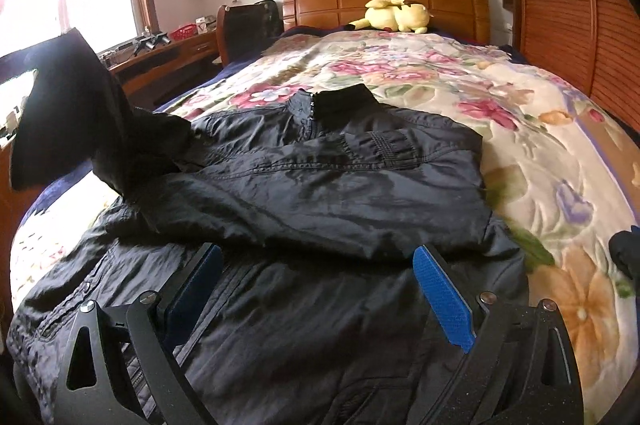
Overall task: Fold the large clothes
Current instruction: 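Lift the held sleeve and fold it across the jacket body with the left gripper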
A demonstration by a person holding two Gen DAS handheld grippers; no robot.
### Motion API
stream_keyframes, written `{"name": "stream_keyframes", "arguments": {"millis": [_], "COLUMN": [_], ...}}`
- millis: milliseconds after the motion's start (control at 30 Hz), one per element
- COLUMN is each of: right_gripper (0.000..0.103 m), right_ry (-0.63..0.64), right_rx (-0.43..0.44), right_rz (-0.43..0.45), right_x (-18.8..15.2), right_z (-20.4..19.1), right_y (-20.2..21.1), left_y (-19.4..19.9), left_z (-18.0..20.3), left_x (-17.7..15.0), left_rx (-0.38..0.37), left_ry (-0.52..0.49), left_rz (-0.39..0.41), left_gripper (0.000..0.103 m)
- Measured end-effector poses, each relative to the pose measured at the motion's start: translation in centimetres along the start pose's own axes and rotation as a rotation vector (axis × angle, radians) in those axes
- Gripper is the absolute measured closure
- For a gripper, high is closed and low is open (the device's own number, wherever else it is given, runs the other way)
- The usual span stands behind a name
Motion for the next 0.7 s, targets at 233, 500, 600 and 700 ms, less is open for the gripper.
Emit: {"name": "stream_keyframes", "arguments": {"millis": [233,500,600,700], "right_gripper": [0.006,0.006,0.006,0.006], "right_ry": [0.003,0.007,0.015,0.028], "right_rx": [-0.005,0.01,0.019,0.023], "right_rz": [-0.001,-0.004,-0.002,0.002], "right_x": [0.0,-0.1,-0.1,-0.1], "right_z": [0.2,-0.1,-0.5,-1.0], "right_y": [0.0,-0.3,-0.3,-0.5], "left_y": [0.5,-0.5,-0.9,-1.2], "left_z": [-1.1,-3.8,-5.2,-6.5], "left_x": [-2.3,-6.0,-7.6,-9.1], "left_rx": [0.011,0.057,0.081,0.094], "left_ry": [0.025,0.105,0.148,0.202], "left_rz": [0.004,-0.008,-0.011,-0.017], "left_gripper": [0.063,0.027,0.026,0.024]}}
Point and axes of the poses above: each gripper's, at about its wrist camera, not at the fingertips, and y roughly against the way its jaws point, z to its right, x to its top, the point moved 10 cm from there along -y, roughly the way its jaws point, and after that the axes turned 11 degrees about x, right-handed, at the moved point
